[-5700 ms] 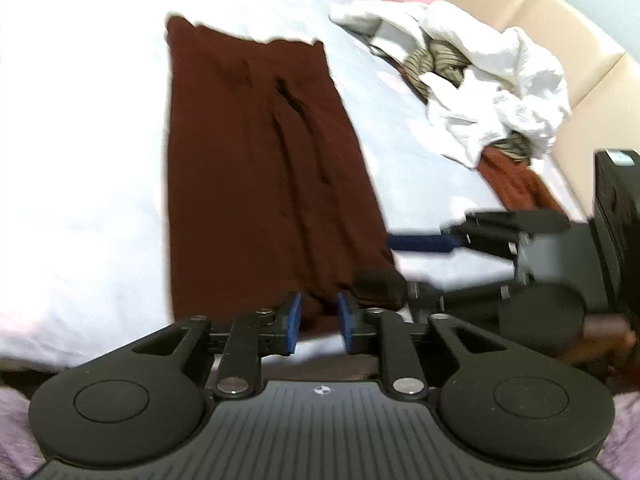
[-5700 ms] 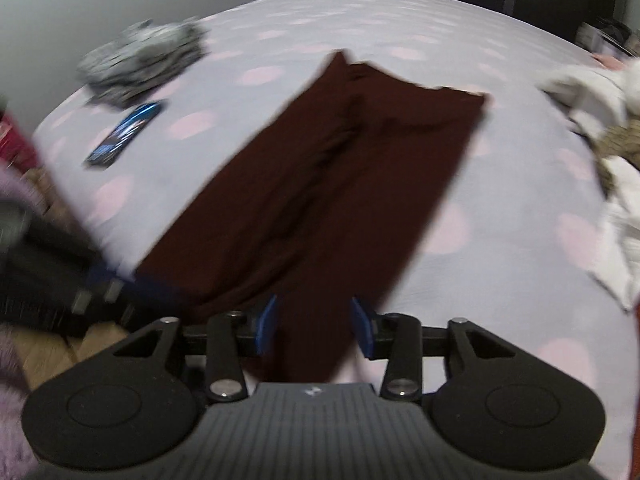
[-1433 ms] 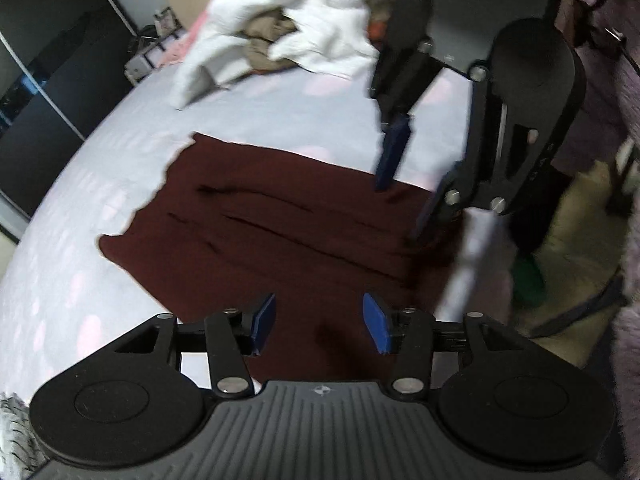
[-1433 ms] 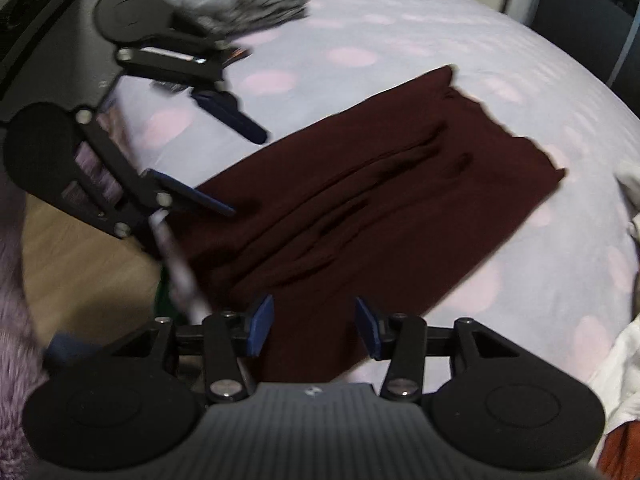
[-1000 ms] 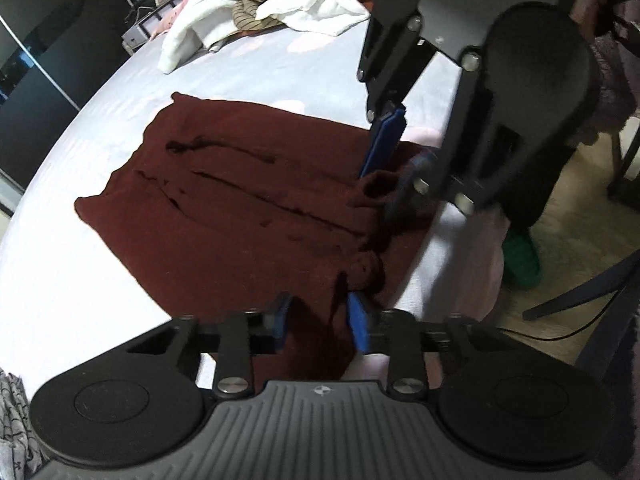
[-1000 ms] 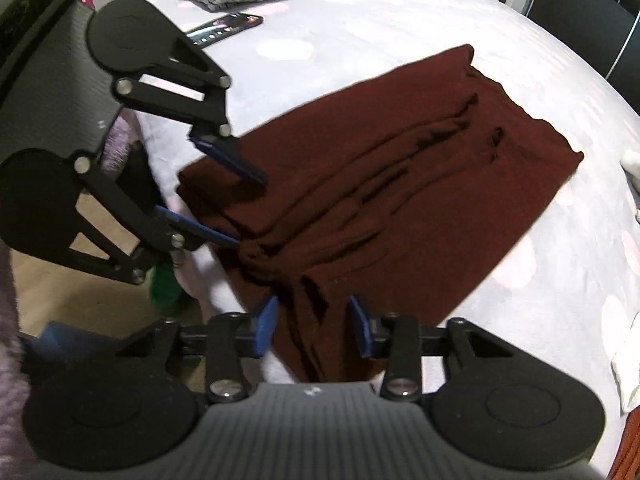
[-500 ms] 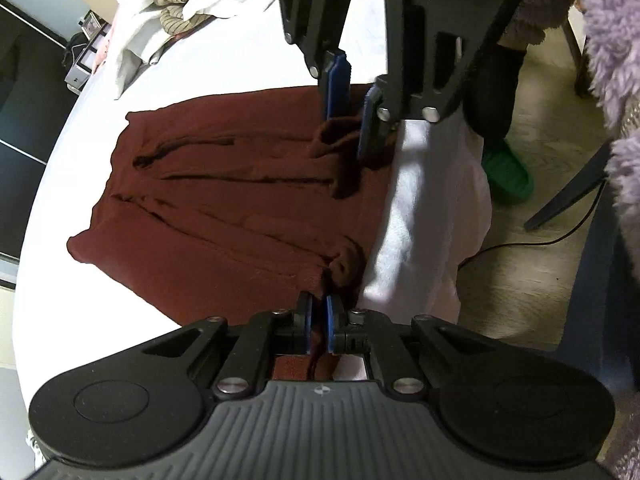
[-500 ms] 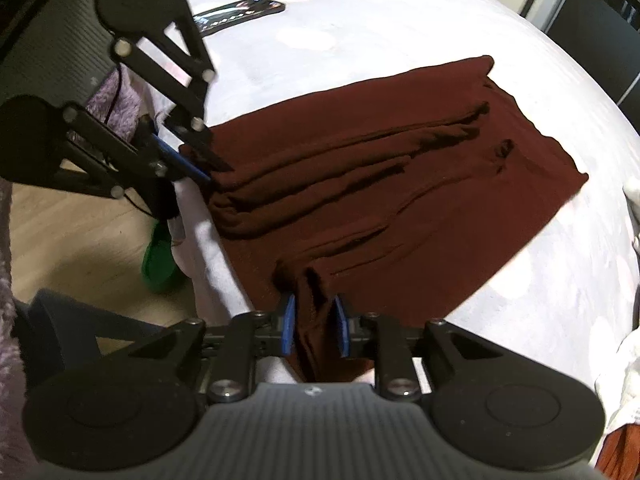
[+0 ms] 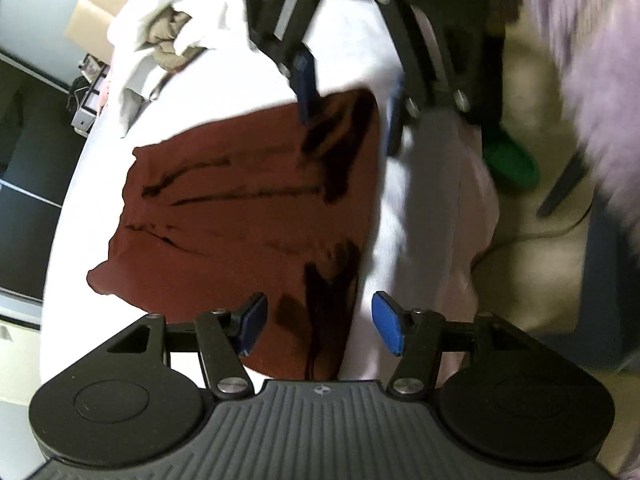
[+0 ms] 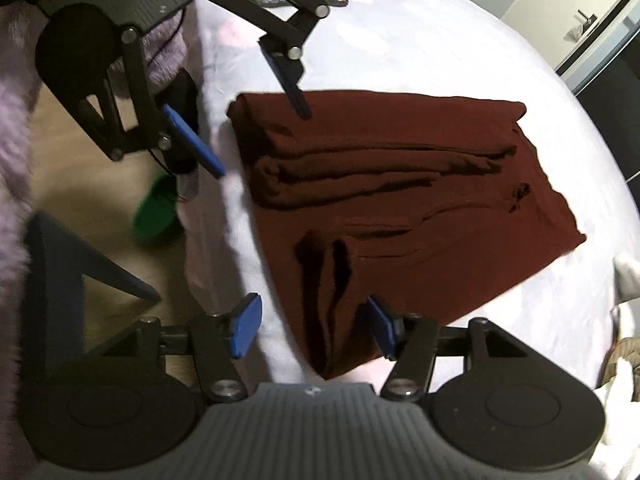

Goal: Fold clothes
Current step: 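Grasp the sweater edge with the right gripper while the left gripper holds its edge, then lift the maroon sweater edge with both grippers and fold it over the sweater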

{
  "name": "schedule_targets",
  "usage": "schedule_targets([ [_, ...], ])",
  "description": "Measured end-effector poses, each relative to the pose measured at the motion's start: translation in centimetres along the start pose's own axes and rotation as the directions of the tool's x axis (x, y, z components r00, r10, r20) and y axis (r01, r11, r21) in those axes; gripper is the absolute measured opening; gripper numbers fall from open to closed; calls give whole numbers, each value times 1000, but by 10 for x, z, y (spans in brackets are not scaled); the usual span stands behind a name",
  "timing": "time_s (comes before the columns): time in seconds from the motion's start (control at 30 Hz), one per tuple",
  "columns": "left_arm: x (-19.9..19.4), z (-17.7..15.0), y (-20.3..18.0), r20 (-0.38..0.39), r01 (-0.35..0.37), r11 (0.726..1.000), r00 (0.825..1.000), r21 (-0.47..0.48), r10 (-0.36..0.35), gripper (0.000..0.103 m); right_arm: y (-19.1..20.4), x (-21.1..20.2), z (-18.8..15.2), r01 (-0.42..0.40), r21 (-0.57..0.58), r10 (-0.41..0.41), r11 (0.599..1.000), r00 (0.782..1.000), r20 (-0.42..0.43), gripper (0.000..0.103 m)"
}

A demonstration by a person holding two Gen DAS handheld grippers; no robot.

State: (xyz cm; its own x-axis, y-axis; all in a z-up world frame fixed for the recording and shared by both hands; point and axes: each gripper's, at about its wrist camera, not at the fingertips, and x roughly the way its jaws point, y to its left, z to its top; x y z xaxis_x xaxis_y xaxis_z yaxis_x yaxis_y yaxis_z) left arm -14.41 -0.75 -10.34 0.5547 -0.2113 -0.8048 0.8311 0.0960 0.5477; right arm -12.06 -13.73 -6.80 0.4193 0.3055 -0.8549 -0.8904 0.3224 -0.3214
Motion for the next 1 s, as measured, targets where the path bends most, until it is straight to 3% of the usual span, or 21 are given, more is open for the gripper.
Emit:
schedule_targets([
  [0.1,8,-4,-1,-2,4,999,1000,33,-4,53,-3,6,-1,23,-13,-23,1000,1000,-5,60],
  [0.17,7,-4,7,7,33,999,999,-16,-33,34,-7,7,-1,22,-2,-22,1000,1000,-4,54],
  [0.23,4,-4,18,9,57,995,998,-78,-56,28,-15,6,-1,9,32,-9,999,1000,0,46],
  [0.43,6,-6,28,25,69,988,997,-136,-67,28,-33,4,-4,-35,129,33,991,999,19,39],
  [0.57,4,-6,14,30,29,998,999,-54,-27,31,-15,7,-3,7,-12,-7,1000,1000,13,43],
  [0.63,5,-8,5,30,2,1000,1000,6,-3,40,-1,10,-5,26,-112,-26,993,1000,3,59],
  [0.77,6,-9,-3,34,-23,998,999,59,21,41,6,15,-6,56,-162,-56,985,998,6,57],
  [0.87,6,-6,-1,18,-4,999,1000,50,3,35,3,17,-6,69,-150,-68,986,998,12,48],
  [1.0,5,-2,14,10,17,998,1000,-67,-16,14,-8,13,-2,72,-69,-72,995,997,11,28],
])
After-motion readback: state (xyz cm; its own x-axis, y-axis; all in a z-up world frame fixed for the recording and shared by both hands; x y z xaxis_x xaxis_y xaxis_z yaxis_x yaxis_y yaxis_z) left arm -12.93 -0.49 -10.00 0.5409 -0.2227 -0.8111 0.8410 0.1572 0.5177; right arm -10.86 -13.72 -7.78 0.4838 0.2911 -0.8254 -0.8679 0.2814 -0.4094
